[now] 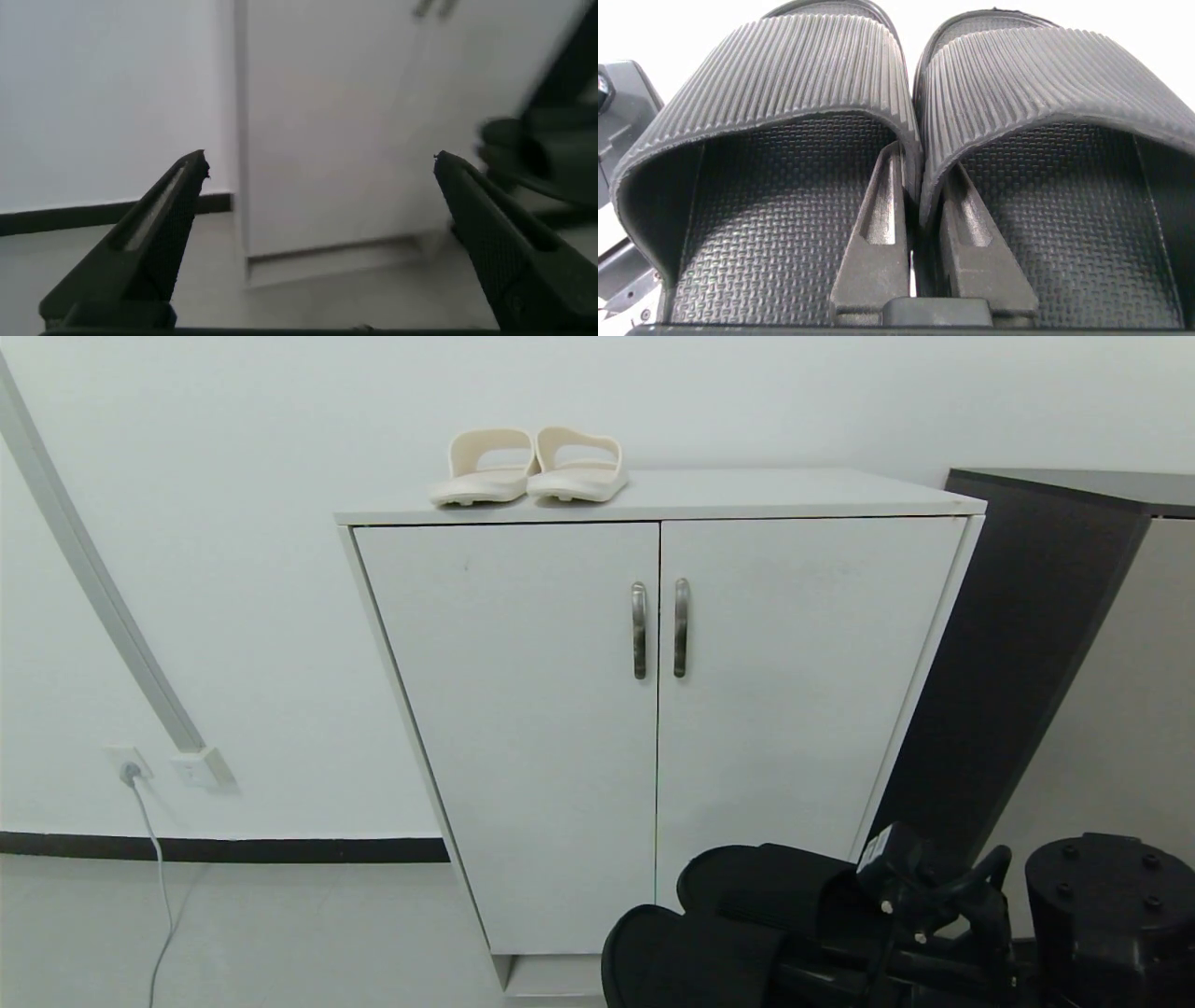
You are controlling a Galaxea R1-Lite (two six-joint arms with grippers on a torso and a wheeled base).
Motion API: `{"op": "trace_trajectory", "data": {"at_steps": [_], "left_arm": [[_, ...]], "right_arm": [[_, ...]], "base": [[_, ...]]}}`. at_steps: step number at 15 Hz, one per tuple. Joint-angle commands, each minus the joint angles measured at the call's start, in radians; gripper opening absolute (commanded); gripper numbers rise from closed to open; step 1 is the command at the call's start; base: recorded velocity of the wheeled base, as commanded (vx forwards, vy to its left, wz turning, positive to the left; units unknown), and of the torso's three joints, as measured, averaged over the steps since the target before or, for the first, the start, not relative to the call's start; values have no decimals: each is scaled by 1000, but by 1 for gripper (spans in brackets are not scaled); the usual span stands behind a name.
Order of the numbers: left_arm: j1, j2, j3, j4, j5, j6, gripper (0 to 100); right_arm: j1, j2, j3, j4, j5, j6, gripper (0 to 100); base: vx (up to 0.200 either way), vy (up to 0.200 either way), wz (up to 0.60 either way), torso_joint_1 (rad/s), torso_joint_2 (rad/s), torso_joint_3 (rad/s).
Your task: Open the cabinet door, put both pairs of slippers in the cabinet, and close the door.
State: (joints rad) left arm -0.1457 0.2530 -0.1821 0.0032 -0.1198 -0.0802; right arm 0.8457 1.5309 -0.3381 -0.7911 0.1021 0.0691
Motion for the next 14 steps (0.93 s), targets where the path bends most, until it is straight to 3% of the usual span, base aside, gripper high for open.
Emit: {"op": "trace_trajectory", "data": {"at_steps": [1,5,7,8,10,13,14], "left_arm": [[-84,152,-28,-20,-44,-6,100],[-95,385,-25,-233,-118,-7,100],[-97,512,-28,-361,-123,-4,100],[-115,598,-31,-454,-126,-6,100],[-155,698,-50,-539,-126,-9,100],[-230,763,-111,-549,-127,-13,100],[-273,816,-180,-549,-127,-15,100]], "right_arm": [[3,6,2,0,1,0,0],[21,8,4,1,-4,-20,0],[21,6,5,0,-4,-20,0],[19,6,5,0,-4,-20,0],[19,5,4,0,-4,-20,0],[19,6,5,0,-4,-20,0],[19,2,5,0,-5,-20,0]], "base": [[0,0,0,0,0,0],[0,0,0,0,0,0],[0,0,0,0,0,0],[0,0,0,0,0,0],[0,0,0,0,0,0],[0,0,0,0,0,0],[0,0,0,0,0,0]]}}
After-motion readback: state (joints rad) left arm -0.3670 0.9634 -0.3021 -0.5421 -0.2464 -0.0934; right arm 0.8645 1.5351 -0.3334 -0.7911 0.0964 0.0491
